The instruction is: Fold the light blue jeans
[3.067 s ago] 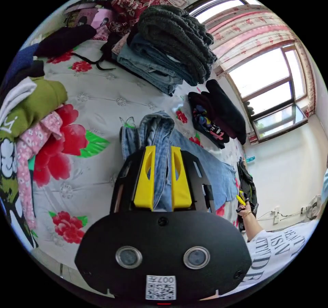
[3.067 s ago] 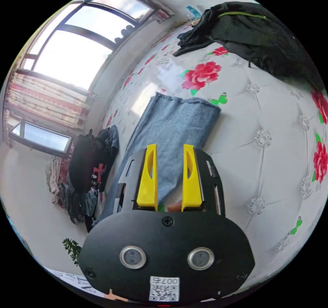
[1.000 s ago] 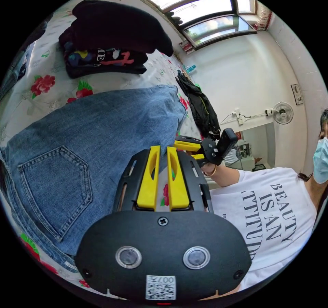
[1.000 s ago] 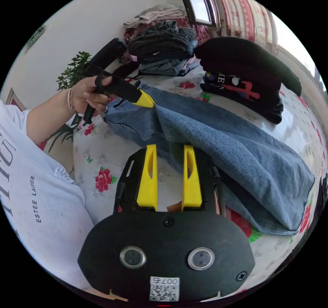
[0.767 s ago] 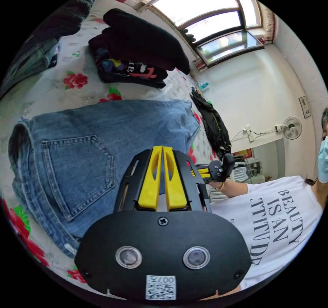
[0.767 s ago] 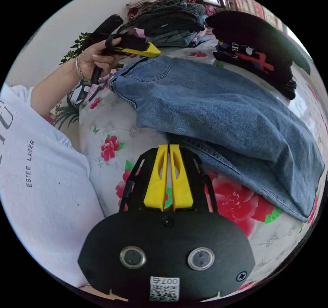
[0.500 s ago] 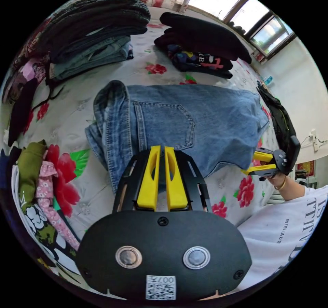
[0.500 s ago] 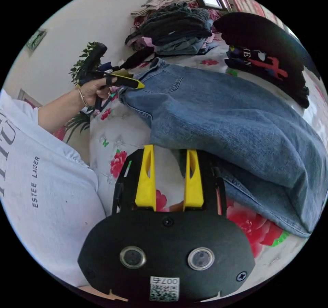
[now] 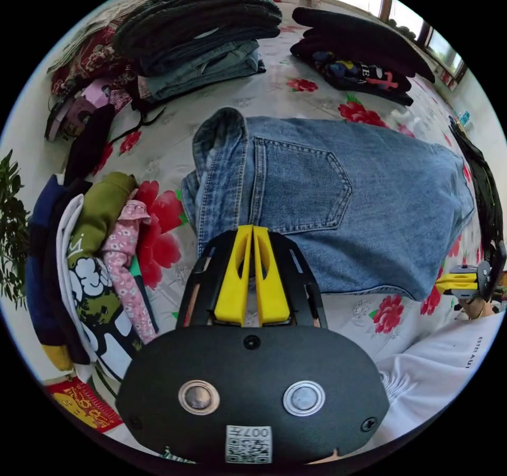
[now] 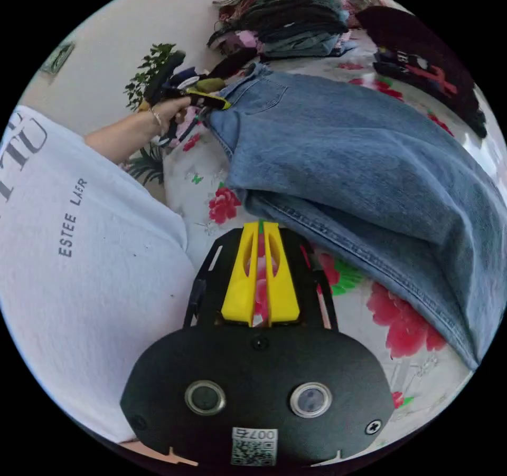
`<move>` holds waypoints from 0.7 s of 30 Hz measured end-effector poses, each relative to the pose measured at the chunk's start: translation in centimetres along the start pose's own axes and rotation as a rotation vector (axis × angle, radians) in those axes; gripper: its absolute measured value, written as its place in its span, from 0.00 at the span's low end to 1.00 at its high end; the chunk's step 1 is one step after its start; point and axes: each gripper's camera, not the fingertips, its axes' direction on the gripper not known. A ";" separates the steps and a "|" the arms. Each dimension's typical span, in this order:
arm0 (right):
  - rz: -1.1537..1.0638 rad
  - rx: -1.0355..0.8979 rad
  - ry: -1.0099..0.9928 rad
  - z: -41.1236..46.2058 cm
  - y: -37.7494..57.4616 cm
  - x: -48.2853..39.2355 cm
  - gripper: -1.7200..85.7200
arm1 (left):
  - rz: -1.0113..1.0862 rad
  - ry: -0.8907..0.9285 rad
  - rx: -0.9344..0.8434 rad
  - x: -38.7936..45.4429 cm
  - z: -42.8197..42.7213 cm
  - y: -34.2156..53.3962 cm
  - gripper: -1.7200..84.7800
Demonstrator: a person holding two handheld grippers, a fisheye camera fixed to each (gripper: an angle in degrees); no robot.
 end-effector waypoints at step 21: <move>1.059 0.755 0.342 -42.0 8.7 36.1 0.03 | 0.522 0.406 -0.026 19.1 -1.3 6.7 0.09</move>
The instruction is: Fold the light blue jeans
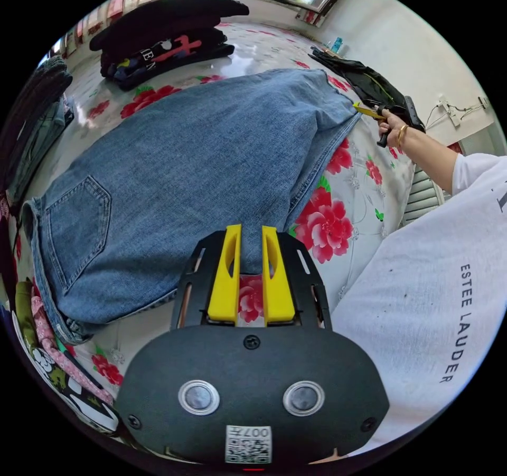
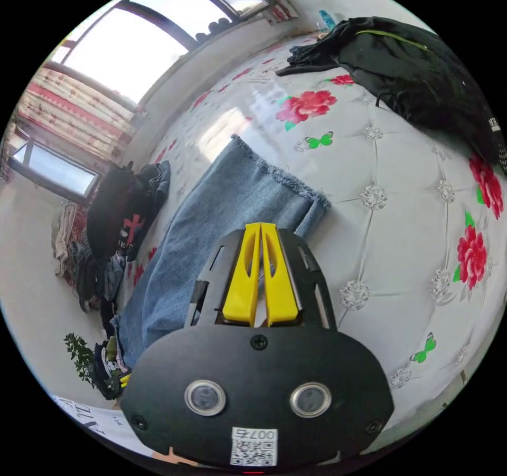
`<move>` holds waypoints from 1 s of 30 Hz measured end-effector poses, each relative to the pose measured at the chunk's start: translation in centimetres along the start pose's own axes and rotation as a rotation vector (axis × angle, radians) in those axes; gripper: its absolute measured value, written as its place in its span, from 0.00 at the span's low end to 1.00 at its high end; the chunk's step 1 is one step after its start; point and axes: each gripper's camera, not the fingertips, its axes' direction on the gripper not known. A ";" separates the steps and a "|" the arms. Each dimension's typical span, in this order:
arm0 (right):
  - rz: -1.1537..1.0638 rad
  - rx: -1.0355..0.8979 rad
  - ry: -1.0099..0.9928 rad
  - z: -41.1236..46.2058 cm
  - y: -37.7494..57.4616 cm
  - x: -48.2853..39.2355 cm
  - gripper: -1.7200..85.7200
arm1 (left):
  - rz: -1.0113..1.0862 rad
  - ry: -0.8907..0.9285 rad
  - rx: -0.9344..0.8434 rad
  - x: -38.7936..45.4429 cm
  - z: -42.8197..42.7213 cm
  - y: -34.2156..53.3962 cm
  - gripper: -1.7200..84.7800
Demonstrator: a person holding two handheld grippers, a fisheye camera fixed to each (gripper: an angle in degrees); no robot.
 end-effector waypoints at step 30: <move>-0.118 0.016 0.224 -0.3 -12.5 -5.3 0.09 | -0.046 -0.059 -0.053 0.6 -4.9 -0.9 0.03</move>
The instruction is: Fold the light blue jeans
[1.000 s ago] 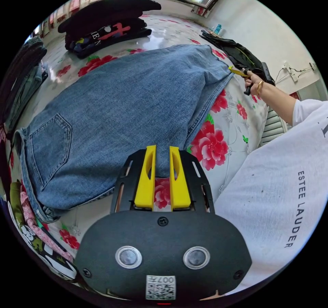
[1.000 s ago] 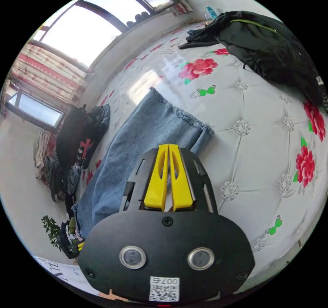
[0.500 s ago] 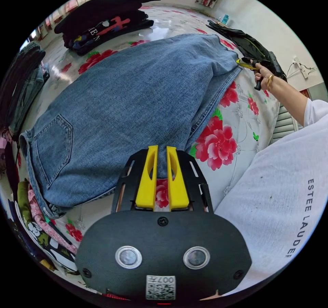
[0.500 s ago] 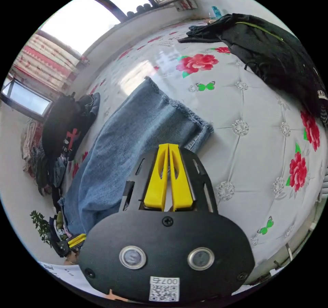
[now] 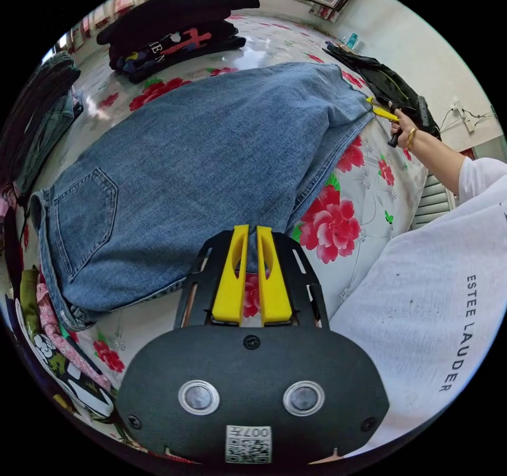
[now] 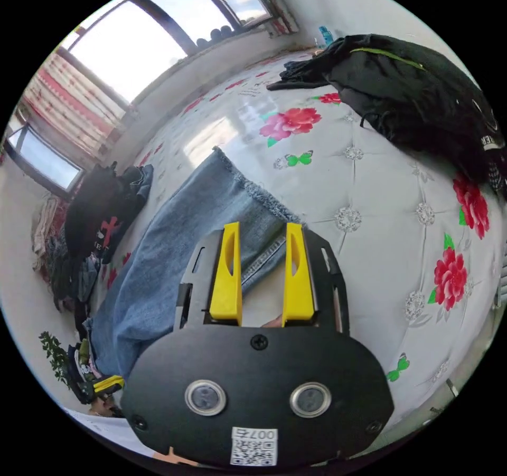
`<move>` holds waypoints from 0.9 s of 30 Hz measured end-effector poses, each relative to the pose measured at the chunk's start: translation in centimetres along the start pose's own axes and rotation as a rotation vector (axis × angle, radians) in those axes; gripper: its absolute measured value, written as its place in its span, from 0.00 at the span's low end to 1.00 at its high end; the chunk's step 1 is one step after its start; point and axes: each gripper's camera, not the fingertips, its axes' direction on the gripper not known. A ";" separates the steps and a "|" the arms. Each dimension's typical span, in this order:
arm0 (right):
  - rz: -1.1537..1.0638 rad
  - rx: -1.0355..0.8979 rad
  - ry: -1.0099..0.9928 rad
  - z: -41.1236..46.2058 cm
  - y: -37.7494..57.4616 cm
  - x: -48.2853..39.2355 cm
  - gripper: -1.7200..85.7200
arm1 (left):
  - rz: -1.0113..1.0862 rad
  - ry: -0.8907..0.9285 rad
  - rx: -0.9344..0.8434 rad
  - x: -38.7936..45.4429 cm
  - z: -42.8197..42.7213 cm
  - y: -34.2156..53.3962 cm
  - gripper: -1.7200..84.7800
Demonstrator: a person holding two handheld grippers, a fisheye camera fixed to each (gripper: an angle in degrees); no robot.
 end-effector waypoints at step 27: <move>0.421 0.064 -0.422 7.4 13.2 11.5 0.07 | -0.914 0.030 0.371 -12.9 -14.8 10.2 0.11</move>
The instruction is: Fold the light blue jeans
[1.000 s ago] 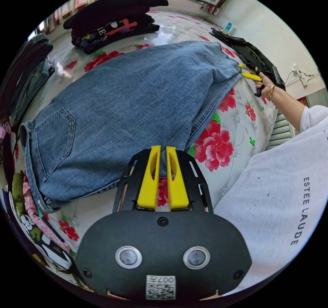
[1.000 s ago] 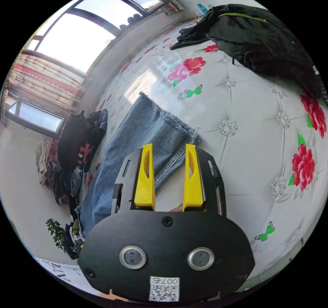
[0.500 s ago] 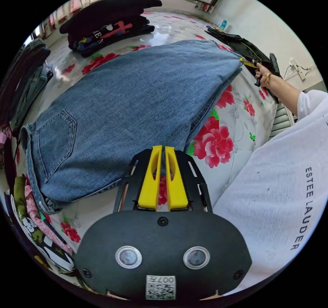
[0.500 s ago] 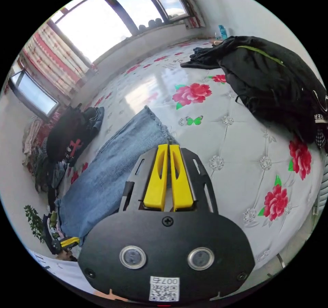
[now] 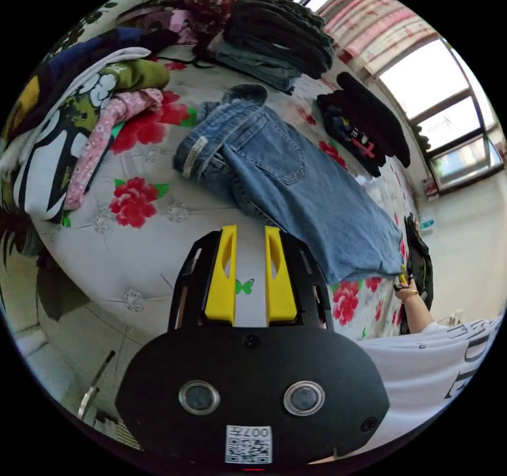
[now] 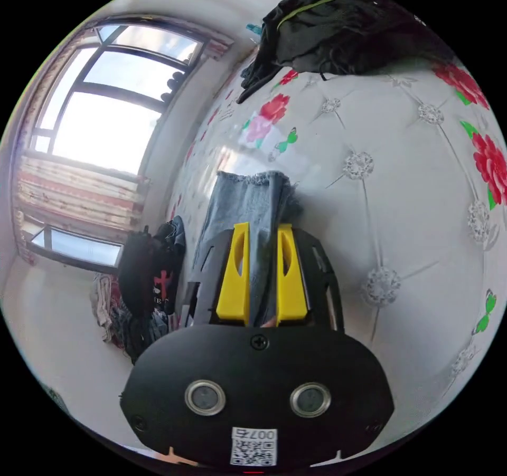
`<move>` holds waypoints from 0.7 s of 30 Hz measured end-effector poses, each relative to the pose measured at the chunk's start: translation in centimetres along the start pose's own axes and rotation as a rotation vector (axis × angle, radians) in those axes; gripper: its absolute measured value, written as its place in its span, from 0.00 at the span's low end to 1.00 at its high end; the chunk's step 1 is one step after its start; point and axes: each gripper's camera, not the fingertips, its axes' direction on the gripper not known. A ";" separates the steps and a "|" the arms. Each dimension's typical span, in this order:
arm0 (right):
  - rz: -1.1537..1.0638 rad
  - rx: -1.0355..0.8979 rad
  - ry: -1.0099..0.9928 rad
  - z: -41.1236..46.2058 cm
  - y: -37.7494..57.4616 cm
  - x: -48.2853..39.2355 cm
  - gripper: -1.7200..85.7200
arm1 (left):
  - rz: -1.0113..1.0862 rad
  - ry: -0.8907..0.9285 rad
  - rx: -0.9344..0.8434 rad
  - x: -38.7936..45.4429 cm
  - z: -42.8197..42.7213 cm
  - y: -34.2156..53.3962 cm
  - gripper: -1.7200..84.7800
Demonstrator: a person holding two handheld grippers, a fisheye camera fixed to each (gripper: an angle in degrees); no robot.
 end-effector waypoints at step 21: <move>-1.535 -0.966 -0.069 16.4 63.6 -4.0 0.09 | 0.238 -0.284 0.115 5.1 0.2 -5.5 0.16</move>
